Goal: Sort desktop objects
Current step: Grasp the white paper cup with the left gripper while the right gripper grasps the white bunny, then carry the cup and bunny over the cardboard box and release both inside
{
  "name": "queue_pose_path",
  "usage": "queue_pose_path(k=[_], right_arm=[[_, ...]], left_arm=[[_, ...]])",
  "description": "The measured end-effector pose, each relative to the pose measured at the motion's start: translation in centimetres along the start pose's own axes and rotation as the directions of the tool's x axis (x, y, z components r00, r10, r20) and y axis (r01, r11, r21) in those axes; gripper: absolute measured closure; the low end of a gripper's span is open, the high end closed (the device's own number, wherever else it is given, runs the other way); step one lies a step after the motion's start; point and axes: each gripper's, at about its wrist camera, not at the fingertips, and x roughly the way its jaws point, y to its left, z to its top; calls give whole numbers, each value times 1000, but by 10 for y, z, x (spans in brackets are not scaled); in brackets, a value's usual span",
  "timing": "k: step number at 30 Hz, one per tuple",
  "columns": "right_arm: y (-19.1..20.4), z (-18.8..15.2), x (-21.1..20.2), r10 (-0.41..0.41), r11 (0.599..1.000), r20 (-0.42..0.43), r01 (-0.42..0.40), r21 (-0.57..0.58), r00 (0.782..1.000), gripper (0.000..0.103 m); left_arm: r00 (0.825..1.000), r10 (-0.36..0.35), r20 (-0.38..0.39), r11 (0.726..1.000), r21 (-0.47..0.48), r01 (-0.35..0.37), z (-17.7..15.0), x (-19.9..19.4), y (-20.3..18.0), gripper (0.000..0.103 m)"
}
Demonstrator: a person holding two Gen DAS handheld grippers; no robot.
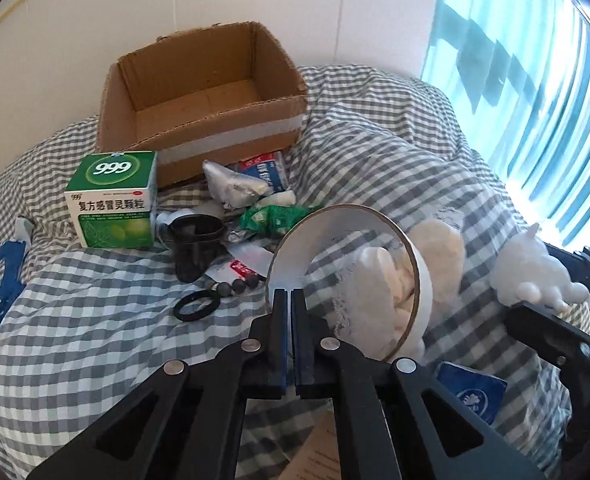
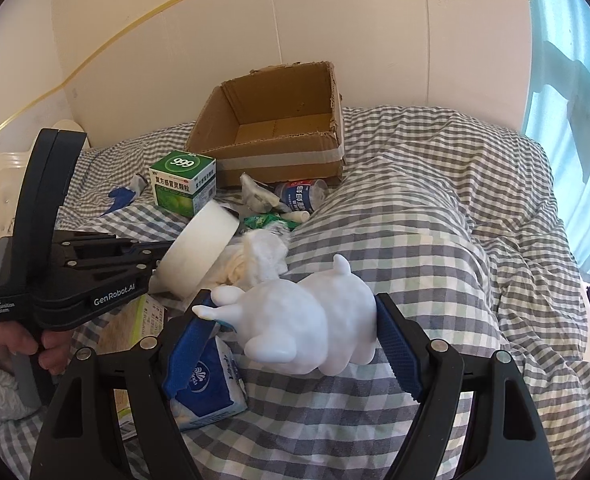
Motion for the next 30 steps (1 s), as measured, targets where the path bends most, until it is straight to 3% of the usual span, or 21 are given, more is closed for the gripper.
queue_pose_path(k=[9,11,12,20,25,28,29,30], right_arm=[[-3,1,3,-12,1000,-6,12,5,1000,24],[-5,1,6,-14,1000,-7,14,8,1000,24],[-6,2,7,-15,1000,-9,15,9,1000,24],[-6,21,17,-23,1000,-8,23,-1,1000,24],[-5,44,26,-24,1000,4,24,-13,1000,24],[-9,49,34,-22,1000,-4,22,-7,1000,24],[-10,49,36,-23,1000,-8,23,-2,1000,24],[-12,49,41,-21,1000,-17,21,3,1000,24]], left_arm=[[997,-72,-31,996,-61,70,3,18,14,78],[996,-83,-20,995,-60,82,3,19,15,86],[996,-83,-19,995,-53,82,3,20,15,103],[992,-109,62,988,-108,115,22,0,41,103],[993,-116,15,987,-107,117,28,10,55,102],[996,-91,-19,990,-107,88,23,24,59,96],[995,-95,-39,989,-115,90,22,29,61,90],[992,-115,-59,986,-128,106,21,33,63,76]])
